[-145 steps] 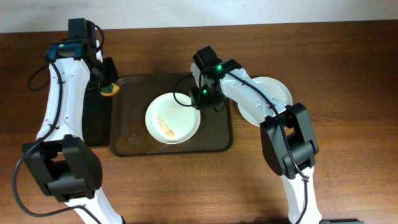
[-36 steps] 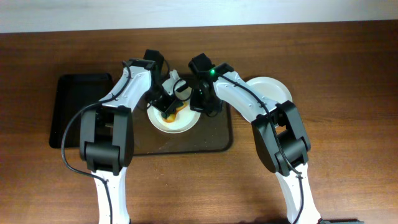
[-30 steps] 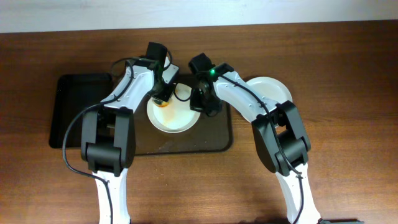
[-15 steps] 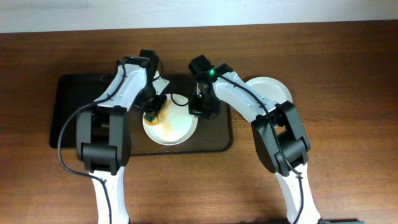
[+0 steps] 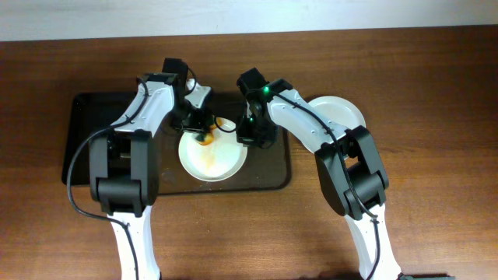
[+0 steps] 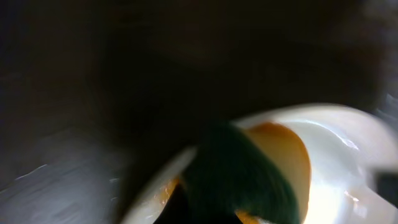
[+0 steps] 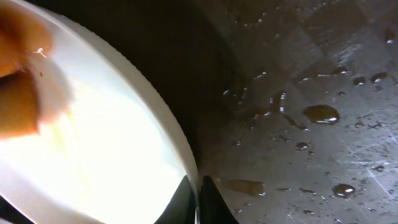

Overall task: Clean dirty plates on tray and stack at the side
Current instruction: 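Scrub the plate held by the right gripper with the sponge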

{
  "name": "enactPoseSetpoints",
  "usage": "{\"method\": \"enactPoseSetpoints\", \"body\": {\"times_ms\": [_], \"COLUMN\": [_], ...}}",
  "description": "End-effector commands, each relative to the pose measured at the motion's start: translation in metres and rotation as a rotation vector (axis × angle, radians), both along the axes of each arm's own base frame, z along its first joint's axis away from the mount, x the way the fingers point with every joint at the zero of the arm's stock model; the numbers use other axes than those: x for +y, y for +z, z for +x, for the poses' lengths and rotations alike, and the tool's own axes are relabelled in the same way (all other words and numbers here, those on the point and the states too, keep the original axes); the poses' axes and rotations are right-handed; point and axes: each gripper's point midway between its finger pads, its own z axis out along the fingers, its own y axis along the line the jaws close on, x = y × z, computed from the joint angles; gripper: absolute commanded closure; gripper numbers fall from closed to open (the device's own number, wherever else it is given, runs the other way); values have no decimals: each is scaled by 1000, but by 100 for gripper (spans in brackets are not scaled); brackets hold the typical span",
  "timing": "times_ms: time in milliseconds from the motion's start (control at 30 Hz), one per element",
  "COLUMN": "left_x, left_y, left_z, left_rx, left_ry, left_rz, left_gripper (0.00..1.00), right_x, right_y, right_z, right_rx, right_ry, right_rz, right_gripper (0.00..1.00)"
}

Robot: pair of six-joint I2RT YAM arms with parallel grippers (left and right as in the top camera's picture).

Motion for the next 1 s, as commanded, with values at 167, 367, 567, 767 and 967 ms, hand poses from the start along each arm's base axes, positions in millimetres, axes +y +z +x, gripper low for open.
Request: {"method": "enactPoseSetpoints", "body": {"times_ms": [167,367,567,767,967], "left_x": [58,-16,-6,38,37], "left_y": [-48,-26,-34,-49,-49], "left_z": [-63,-81,-51,-32,-32], "left_rx": [287,322,252,205,203], "left_ry": [80,-152,10,182,178], "left_rz": [307,-179,-139,85,85], "left_gripper": [100,100,99,99,99], "right_x": [1,1,-1,-4,-6], "right_y": [1,1,0,-10,-30], "right_z": [2,3,5,9,3], "right_rx": [6,2,-8,-41,-40], "right_ry": [-12,-12,-14,-16,-16], "right_rz": [18,20,8,-16,-11], "right_gripper": [96,96,96,96,91]}}
